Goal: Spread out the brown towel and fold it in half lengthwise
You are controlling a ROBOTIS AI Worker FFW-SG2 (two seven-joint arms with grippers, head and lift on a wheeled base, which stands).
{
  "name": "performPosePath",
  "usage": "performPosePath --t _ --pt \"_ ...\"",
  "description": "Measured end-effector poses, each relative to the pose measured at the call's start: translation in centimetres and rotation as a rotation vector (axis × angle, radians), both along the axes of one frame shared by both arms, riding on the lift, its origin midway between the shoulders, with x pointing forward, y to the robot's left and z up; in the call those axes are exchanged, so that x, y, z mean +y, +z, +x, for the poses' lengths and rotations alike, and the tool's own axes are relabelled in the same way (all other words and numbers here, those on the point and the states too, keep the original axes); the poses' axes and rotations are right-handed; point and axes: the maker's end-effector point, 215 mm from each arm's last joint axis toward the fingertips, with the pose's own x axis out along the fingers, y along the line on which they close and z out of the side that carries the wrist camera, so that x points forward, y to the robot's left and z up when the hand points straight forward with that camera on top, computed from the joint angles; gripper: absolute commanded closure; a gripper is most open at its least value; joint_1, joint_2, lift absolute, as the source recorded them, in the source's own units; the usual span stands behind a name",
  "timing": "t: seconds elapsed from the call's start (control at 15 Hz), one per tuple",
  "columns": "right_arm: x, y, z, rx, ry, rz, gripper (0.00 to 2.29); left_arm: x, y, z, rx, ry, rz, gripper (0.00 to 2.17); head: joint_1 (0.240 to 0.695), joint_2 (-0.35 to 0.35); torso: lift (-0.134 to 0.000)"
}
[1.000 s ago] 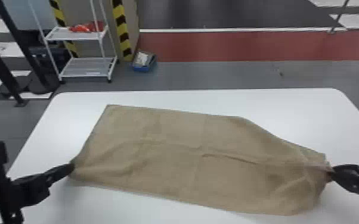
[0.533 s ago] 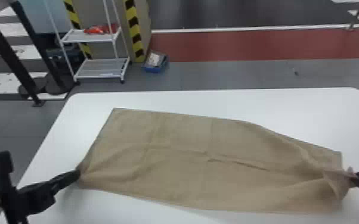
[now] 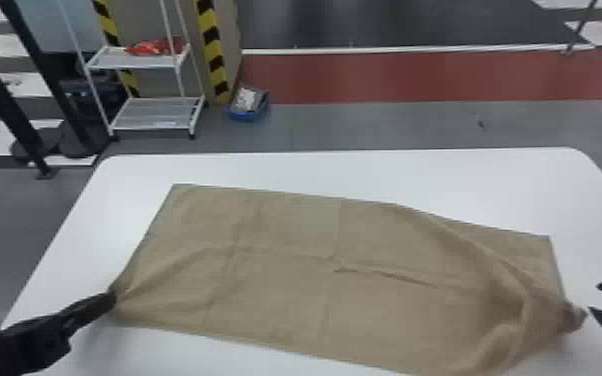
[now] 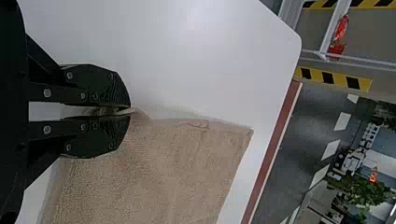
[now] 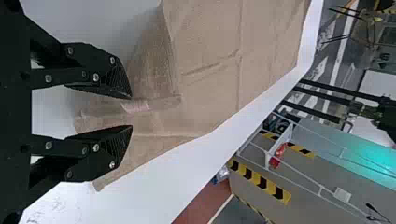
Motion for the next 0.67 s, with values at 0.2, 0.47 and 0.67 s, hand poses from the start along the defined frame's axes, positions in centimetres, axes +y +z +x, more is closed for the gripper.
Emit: performPosePath --t 0.2,0.47,0.67 --pt "-1.9 -0.8 -0.8 0.035 -0.03 -0.063 0.05 0.7 0.7 -0.2 -0.012 0.011 0.011 0.04 0.695 0.028 -0.125" --pt "-3.0 0.4 -0.5 0.015 -0.055 -0.058 0.07 0.5 1.8 -0.3 -0.029 0.009 0.011 0.02 0.695 0.003 -0.125" --pt "-0.9 0.7 -0.1 0.006 0.009 -0.13 0.07 0.6 2.2 -0.6 -0.034 0.005 0.012 0.03 0.695 0.027 -0.125"
